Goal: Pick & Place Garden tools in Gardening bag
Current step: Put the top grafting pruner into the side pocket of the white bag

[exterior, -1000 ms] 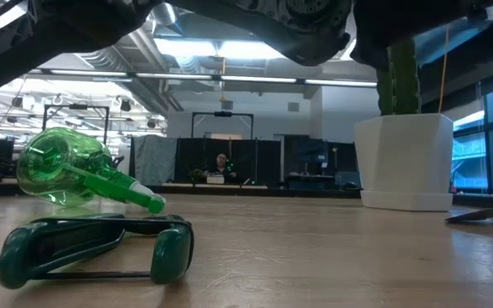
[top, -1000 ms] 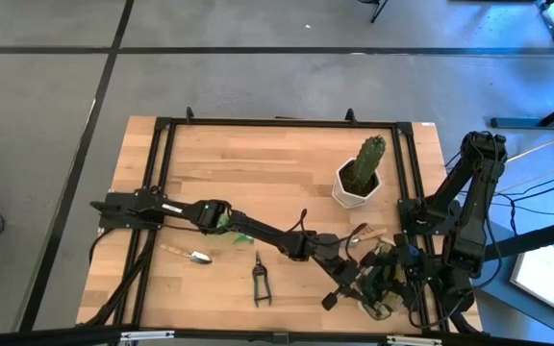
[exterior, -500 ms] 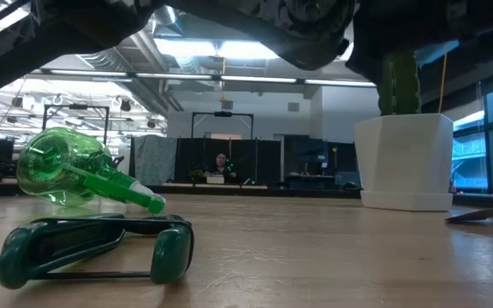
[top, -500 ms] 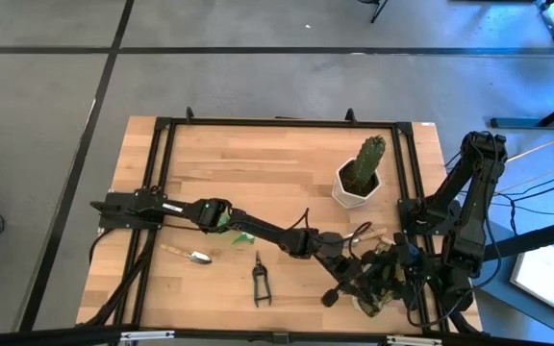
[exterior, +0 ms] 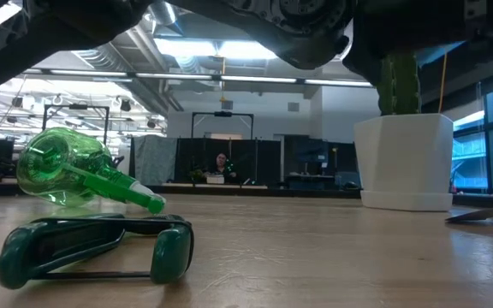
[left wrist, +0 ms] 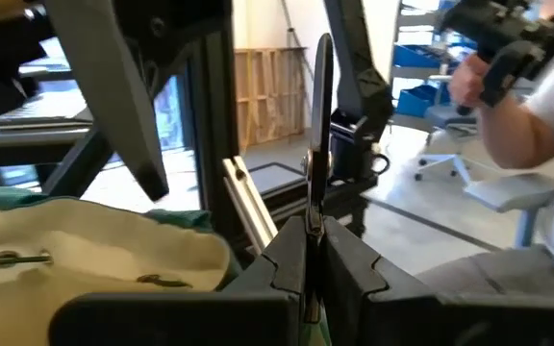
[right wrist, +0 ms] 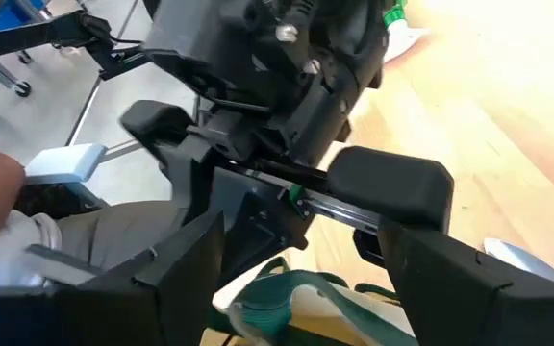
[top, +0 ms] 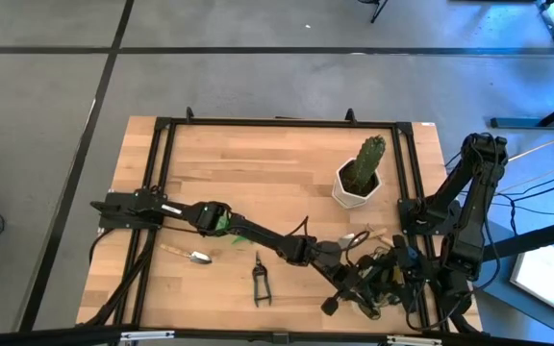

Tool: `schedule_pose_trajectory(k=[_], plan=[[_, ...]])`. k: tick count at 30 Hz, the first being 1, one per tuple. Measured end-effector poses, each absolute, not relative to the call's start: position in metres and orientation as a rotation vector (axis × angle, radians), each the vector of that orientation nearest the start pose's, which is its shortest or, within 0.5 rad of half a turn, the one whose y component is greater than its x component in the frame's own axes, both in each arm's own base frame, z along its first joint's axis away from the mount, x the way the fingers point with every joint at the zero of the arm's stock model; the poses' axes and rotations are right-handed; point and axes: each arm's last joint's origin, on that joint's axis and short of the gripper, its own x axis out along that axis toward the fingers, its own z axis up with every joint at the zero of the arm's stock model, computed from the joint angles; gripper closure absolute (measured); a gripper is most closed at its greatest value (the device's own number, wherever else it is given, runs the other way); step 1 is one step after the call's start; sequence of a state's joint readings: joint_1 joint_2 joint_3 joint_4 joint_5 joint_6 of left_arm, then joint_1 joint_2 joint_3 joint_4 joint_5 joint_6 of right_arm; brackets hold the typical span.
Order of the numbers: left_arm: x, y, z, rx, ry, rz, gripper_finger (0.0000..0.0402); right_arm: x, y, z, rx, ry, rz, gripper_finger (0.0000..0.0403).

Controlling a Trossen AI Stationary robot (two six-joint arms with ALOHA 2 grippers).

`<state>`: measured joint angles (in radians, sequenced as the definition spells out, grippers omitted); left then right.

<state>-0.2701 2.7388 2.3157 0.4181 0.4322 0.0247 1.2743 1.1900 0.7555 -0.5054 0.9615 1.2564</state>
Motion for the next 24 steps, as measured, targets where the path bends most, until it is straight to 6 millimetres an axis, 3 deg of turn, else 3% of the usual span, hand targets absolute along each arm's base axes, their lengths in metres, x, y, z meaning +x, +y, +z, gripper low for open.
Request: schedule_pose_trajectory(k=[8,17,24], plan=[[0.577,-0.181,0.166,0.039,0.009,-0.778,0.0393,0.089,0.209,0.237,0.444,0.476,0.04,0.0124],[0.576,-0.182,0.172,0.068,0.004,-0.748,0.0393,0.094,0.229,0.259,0.466,0.424,0.299,0.0124],[0.577,-0.18,0.174,0.06,0.005,-0.731,0.0393,0.107,0.227,0.253,0.727,0.675,0.357,0.0124]])
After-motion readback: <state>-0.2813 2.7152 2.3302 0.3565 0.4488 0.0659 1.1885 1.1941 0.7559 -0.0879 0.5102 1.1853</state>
